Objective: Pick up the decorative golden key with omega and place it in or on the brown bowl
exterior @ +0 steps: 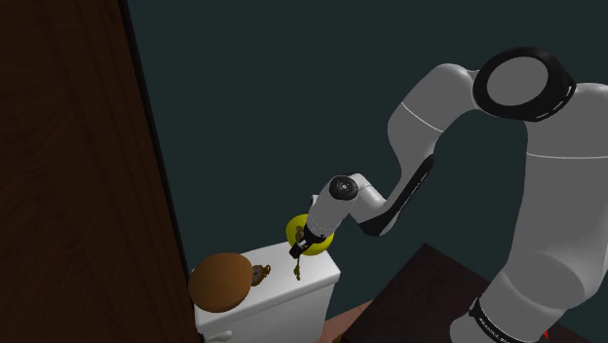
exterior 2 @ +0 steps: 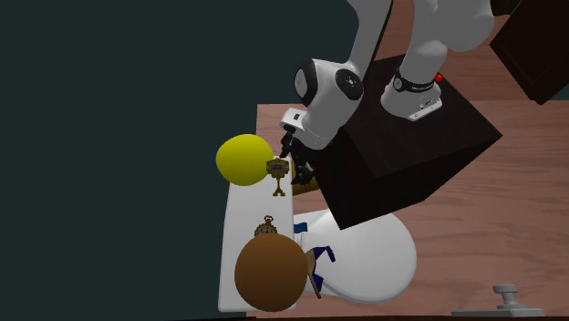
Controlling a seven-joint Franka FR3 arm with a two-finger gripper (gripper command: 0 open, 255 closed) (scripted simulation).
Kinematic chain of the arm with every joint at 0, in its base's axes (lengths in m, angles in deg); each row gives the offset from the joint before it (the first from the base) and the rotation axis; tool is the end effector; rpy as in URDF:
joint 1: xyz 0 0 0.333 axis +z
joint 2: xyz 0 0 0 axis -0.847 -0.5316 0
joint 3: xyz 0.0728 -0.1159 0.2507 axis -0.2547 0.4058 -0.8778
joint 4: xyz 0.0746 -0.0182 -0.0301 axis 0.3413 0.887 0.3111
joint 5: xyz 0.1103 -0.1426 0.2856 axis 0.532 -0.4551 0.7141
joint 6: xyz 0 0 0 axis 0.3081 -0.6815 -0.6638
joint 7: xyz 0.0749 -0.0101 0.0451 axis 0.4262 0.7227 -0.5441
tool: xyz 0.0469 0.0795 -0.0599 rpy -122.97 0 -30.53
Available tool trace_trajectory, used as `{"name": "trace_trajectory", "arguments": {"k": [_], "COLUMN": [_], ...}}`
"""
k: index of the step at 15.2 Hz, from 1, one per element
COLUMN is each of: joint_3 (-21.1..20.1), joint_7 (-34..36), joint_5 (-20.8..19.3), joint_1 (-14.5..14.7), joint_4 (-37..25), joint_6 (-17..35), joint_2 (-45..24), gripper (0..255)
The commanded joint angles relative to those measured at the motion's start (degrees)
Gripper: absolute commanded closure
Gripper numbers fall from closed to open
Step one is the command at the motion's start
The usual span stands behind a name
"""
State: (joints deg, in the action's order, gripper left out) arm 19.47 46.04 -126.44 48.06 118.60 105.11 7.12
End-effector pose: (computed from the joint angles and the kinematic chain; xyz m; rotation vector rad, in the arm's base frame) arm 0.4151 0.1494 0.1949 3.0171 0.0871 0.5459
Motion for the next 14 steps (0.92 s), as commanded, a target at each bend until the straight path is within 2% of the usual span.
{"name": "trace_trajectory", "arguments": {"k": [1,2,11,14], "joint_3": [0.0,0.0,0.01,-1.53], "joint_7": [0.0,0.0,0.02,-4.66], "joint_5": [0.0,0.0,-0.02,5.19], "joint_1": [0.0,0.0,0.0,-1.25], "joint_4": [0.0,0.0,-0.01,1.56], "joint_6": [0.0,0.0,0.0,-0.01], "joint_2": [0.0,0.0,-0.01,2.72], "gripper": [0,255,255,255]}}
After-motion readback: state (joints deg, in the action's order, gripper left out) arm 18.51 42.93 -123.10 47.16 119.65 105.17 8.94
